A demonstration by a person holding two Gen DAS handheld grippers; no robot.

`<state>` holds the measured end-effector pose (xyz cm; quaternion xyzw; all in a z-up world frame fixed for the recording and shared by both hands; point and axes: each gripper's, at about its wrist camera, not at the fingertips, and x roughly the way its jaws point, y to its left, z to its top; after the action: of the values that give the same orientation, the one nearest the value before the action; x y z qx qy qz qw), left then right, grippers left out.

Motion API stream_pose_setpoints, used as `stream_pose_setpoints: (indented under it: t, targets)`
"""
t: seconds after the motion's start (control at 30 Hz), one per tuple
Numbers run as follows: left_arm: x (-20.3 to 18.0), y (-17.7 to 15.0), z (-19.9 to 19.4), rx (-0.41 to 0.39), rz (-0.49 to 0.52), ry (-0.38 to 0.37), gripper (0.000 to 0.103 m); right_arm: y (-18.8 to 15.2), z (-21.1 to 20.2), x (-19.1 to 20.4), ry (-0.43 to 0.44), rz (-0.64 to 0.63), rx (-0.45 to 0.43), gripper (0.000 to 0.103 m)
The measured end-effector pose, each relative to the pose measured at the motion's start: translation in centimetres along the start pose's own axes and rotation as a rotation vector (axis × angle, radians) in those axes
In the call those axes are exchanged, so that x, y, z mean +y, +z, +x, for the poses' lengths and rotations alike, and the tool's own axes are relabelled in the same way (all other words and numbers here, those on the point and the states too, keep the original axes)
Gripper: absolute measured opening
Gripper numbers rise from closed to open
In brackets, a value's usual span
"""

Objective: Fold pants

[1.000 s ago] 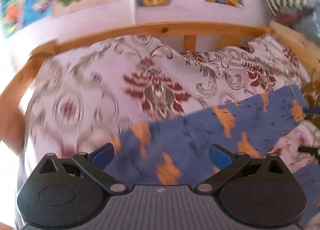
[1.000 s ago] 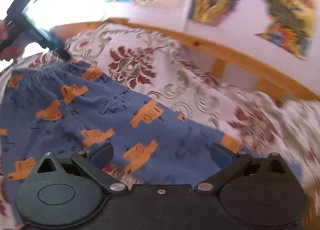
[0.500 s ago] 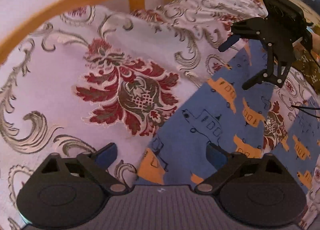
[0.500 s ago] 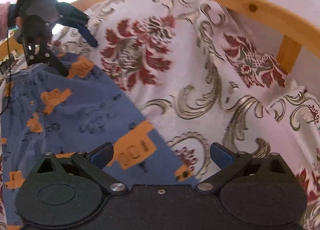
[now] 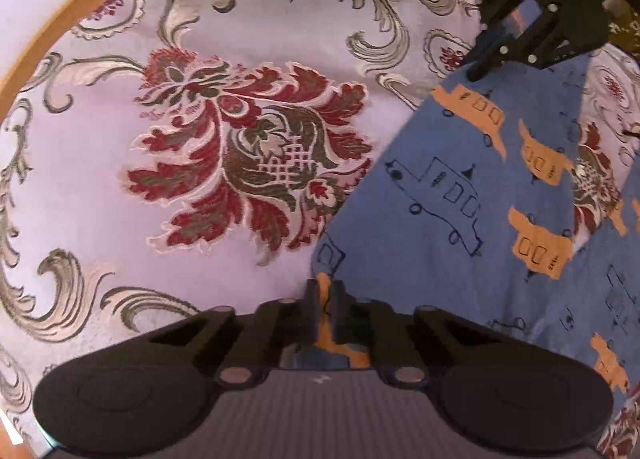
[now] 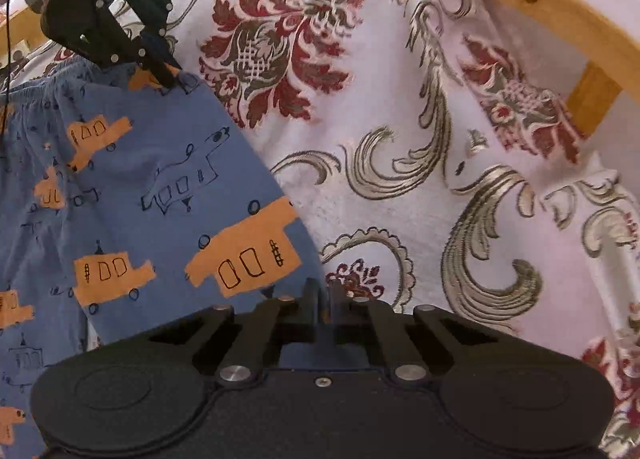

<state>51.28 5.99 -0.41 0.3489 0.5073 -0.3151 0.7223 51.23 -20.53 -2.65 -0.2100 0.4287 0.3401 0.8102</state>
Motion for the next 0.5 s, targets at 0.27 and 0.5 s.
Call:
stream_pose_setpoints:
  t: [0.27, 0.5]
  targets:
    - [-3.7, -1.6, -3.4, -0.144, 0.025, 0.244, 0.003, -1.8, -5.1, 3.3, -0.144, 0.018, -0.165, 0.0]
    - [-8.1, -4.4, -7.6, -0.308, 0.149, 0.368, 0.003, -5.0, -11.3, 11.6, -0.3, -0.001, -0.299, 0.0]
